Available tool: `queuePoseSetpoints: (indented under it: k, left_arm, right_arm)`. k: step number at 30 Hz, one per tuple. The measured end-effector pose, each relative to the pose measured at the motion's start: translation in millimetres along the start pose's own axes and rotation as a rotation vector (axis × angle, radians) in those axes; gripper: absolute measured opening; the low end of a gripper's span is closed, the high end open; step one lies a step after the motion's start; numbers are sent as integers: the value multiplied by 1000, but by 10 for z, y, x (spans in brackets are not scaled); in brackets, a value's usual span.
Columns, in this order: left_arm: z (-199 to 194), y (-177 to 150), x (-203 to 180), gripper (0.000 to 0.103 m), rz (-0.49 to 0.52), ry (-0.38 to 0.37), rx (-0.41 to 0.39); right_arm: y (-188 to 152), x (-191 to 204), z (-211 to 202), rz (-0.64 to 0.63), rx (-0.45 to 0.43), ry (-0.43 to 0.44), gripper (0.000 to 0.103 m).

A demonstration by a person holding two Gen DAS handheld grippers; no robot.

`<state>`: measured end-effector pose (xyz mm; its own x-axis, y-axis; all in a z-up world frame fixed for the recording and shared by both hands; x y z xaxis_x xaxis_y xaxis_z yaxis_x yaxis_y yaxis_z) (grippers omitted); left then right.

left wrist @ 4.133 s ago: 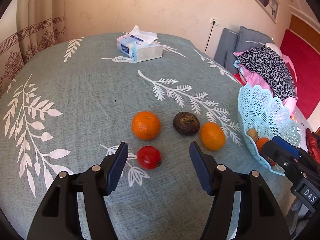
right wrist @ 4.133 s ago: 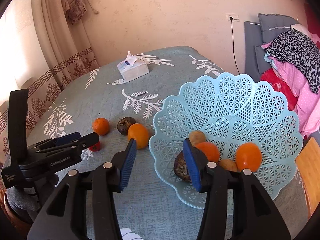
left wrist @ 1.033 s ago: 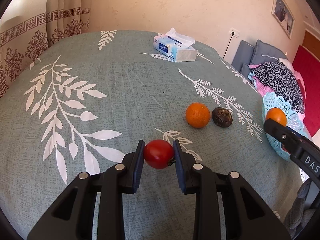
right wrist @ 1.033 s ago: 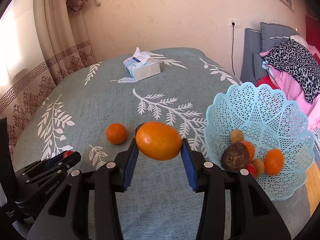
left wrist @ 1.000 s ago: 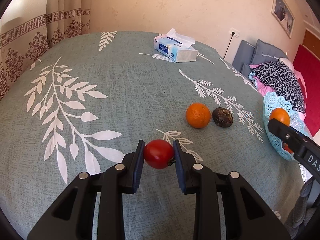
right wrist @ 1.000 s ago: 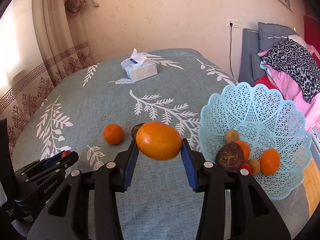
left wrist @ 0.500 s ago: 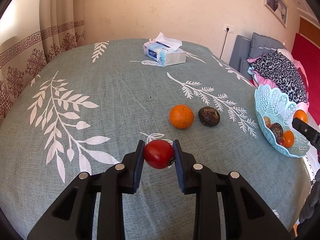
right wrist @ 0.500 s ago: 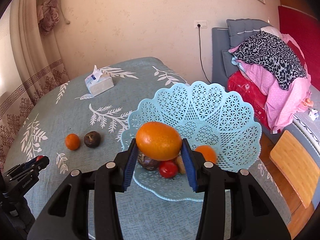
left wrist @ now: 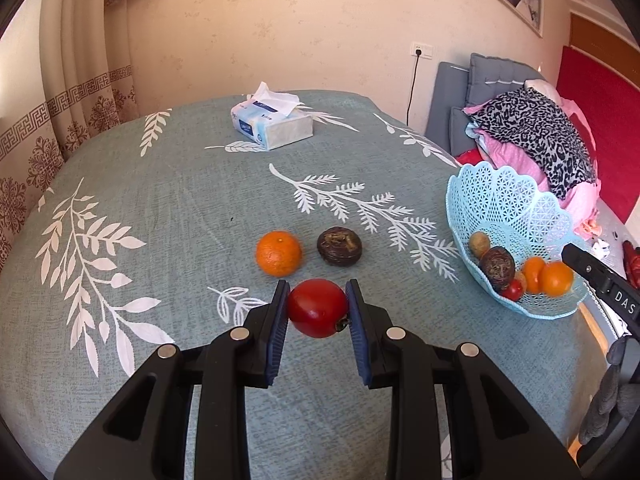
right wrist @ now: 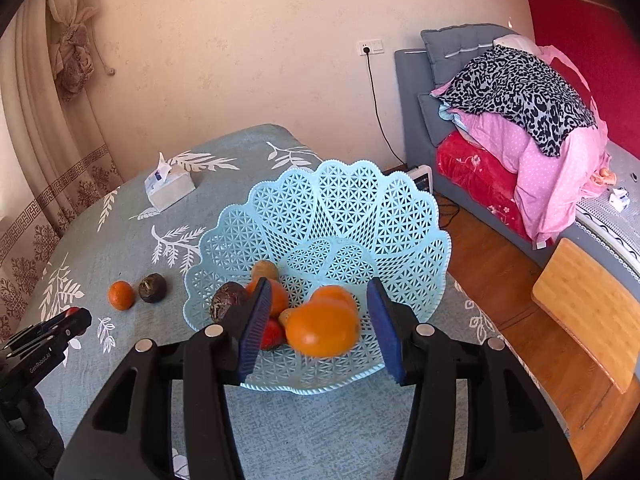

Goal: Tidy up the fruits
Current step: 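Place the oval orange in the basket with the right gripper while the left holds the tomato, then lower the red tomato into the blue basket and open the left gripper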

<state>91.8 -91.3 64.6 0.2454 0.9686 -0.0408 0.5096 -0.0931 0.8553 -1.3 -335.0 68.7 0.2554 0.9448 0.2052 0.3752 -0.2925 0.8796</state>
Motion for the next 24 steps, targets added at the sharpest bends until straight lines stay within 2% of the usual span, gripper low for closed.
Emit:
queuePoseSetpoints:
  k: [18,24]
  left_arm:
    - [188,271,-765,29,91,-181,-28]
    - [351,338,-981,29,89,-266,23]
  right_arm:
    - [-6,-50,-114,-14,-66,9,52]
    - [-1,-113,-108,-3,-70,-2,52]
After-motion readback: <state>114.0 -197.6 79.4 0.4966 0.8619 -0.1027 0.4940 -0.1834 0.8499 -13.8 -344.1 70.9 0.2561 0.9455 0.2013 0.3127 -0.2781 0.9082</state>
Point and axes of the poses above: each gripper's, at about its wrist camera, not at the fingertips, and z roughly the way its jaws point, x to its left, y to its top, the point moved 1 cm from there along z, roughly the way its jaws point, and after that the axes turned 11 degrees about -x, right-handed, at the moved point
